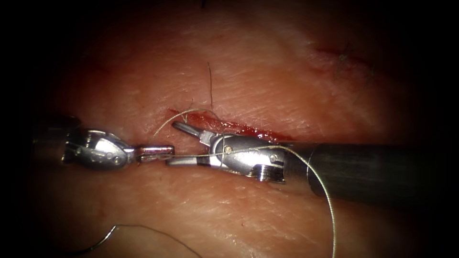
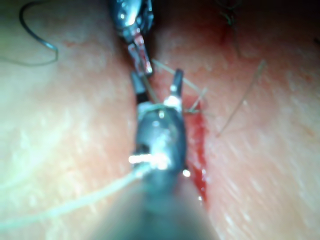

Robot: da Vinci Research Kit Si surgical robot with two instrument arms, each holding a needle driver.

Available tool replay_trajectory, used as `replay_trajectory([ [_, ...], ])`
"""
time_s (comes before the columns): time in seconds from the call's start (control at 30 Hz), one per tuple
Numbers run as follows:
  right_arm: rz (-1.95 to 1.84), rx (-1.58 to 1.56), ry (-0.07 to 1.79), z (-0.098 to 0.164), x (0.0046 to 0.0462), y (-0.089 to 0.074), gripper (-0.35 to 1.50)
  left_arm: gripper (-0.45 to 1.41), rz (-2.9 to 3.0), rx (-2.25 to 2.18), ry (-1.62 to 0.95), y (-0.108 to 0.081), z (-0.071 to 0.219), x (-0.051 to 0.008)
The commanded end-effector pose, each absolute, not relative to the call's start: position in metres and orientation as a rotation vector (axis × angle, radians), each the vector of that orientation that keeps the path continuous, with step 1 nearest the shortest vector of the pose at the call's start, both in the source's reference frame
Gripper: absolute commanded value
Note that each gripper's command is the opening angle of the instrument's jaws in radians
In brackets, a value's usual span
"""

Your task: Wound Closure

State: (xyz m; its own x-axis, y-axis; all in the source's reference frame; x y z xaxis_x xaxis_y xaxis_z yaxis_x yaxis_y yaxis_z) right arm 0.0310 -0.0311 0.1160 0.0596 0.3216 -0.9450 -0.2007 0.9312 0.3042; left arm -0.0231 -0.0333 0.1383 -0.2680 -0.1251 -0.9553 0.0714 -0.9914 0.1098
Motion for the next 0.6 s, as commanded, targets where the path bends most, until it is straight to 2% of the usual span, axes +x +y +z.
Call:
replay_trajectory([
  [0.03, 0.392, 0.094, 1.46, 0.1166, 0.0317, -0.0314, 0.94, -0.45, -2.405, 1.821, -0.065, -0.0338, 0.1387, -0.0236],
  [0.17, 0.384, 0.098, 1.461, 0.1167, 0.0315, -0.0317, 1.01, -0.45, -2.4, 1.826, -0.055, -0.0335, 0.1384, -0.023],
  [0.6, 0.383, 0.097, 1.458, 0.1169, 0.0315, -0.0317, 1.0, -0.45, -2.428, 1.818, -0.066, -0.0328, 0.1373, -0.0222],
])
